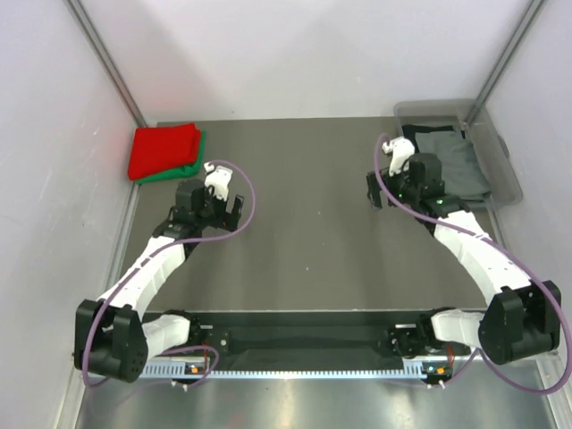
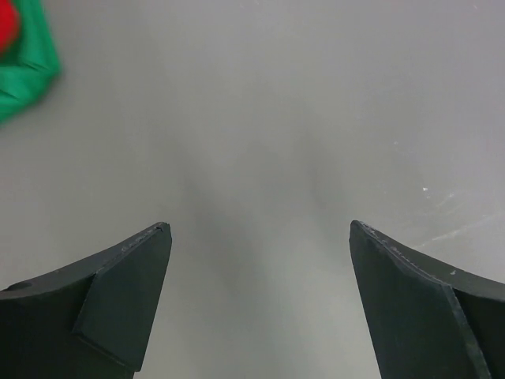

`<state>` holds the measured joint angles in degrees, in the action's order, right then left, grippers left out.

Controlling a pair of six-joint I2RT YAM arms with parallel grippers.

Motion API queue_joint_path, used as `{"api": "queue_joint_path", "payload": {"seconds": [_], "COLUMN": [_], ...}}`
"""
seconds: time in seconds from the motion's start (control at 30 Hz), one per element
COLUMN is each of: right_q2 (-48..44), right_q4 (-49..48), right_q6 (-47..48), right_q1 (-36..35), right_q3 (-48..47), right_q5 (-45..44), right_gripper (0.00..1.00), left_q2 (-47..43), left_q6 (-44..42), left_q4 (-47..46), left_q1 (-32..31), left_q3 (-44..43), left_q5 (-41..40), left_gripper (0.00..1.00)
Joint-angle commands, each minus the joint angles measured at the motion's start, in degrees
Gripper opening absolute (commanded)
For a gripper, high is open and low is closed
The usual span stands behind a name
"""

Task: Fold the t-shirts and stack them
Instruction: Grab the tshirt from the pile

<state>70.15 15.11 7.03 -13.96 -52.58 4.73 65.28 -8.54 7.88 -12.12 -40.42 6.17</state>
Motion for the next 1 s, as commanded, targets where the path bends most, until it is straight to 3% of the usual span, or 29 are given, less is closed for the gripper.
{"api": "queue_joint_path", "payload": {"seconds": [0.0,0.1,0.2,0.3,0.53,0.97], "right_q2": [0.95,3.49,8.40,13.86,26.34,34.87], "right_q4": [1.05,3.07,8.25,11.60,17.75,15.47], "right_q6": [3.06,4.84,5.19,6.06,8.18,7.74], "right_q1": [4.36,10.86,16.41,19.22,23.26,25.64], "right_q3": [-11.04,-15.88,-20.88,-24.59,-31.35,-32.67], "right_q5": [-0.43,3.08,6.85,6.52,7.22,7.75], "right_gripper": [1.00,1.00,0.90,0.84,0.53,0.53], "left_q2": [-0.85,-0.32,-1.37,-4.89,-8.58,-8.68], "left_q6": [-7.63,-10.61,-12.47,-11.24,-9.40,-7.81], "left_q4": [6.51,15.57,22.52,23.58,26.84,26.84], "left_q1": [0.08,0.43,0.87,5.25,8.25,9.48], "left_q3": [-7.29,-11.42,-12.49,-10.47,-11.26,-10.55], "left_q5": [-3.60,-7.67,-6.44,2.15,8.41,11.14], "left_gripper": [0.99,0.98,0.94,0.93,0.90,0.90]}}
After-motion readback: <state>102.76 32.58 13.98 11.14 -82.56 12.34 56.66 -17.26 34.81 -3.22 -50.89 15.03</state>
